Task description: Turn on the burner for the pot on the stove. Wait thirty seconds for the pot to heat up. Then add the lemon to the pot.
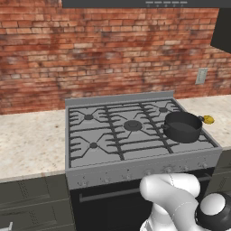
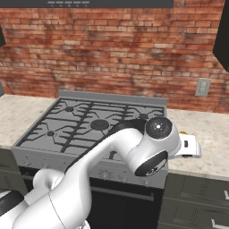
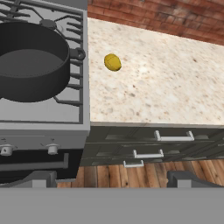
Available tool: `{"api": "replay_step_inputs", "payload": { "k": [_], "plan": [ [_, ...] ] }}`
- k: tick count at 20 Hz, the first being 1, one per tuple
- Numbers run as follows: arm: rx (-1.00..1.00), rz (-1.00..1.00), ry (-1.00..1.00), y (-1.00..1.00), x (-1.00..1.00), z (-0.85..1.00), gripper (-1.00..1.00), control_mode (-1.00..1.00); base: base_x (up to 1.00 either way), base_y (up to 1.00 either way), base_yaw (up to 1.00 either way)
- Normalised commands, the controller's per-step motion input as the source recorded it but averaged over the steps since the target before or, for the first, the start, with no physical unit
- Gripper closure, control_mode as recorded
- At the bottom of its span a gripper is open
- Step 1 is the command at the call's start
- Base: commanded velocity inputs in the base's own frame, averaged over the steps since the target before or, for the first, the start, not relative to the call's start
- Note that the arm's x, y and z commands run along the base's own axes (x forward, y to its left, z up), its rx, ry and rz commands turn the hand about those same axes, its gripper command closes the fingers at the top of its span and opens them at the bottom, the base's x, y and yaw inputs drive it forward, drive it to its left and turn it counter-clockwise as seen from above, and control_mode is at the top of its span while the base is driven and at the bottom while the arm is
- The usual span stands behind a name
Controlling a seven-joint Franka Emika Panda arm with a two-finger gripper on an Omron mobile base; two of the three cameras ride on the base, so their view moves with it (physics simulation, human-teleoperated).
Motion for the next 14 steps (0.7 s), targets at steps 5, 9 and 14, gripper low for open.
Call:
{"api": "replay_step_inputs", "payload": {
  "k": [5,9,14],
  "plan": [
    [0.00,0.00,0.00,0.00,0.00,0.00,-1.00,-1.00,0.00,0.00,0.00],
    [0.00,0.00,0.00,0.00,0.00,0.00,-1.00,-1.00,0.00,0.00,0.00],
    [0.00,0.00,0.00,0.00,0.00,0.00,-1.00,-1.00,0.00,0.00,0.00]
  ]
}}
